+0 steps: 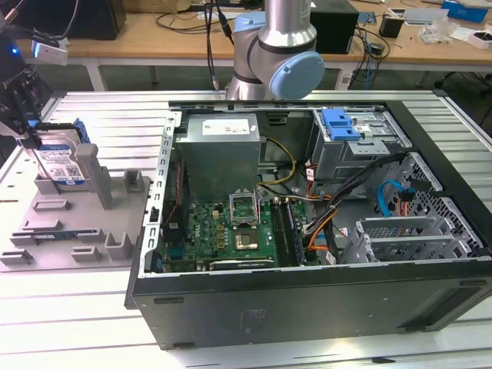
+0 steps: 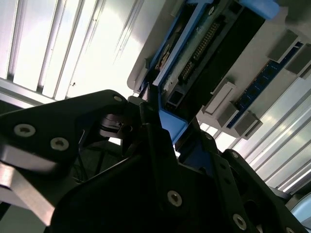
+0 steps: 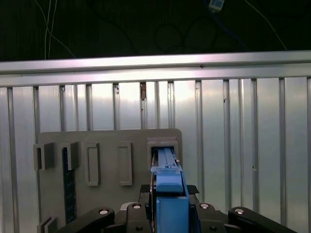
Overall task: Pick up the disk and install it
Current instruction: 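Pick up the disk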
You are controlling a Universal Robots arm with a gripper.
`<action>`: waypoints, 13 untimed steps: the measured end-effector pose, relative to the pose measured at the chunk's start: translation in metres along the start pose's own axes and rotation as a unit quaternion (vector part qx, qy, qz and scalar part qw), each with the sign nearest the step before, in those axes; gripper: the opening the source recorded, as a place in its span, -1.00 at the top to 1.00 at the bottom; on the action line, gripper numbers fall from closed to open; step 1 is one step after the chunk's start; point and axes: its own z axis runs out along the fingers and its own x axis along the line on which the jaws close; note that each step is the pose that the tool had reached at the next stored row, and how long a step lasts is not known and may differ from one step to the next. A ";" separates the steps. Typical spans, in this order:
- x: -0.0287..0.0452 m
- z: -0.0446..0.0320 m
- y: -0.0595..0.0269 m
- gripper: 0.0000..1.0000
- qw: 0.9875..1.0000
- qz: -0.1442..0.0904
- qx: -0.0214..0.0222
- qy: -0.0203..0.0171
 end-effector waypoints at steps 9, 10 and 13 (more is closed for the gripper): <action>0.0001 -0.0029 0.0000 0.26 1.000 0.000 0.000 0.000; 0.0001 -0.0042 0.0000 0.26 1.000 0.000 0.000 0.000; 0.0004 -0.0110 0.0000 0.26 1.000 0.000 0.000 0.000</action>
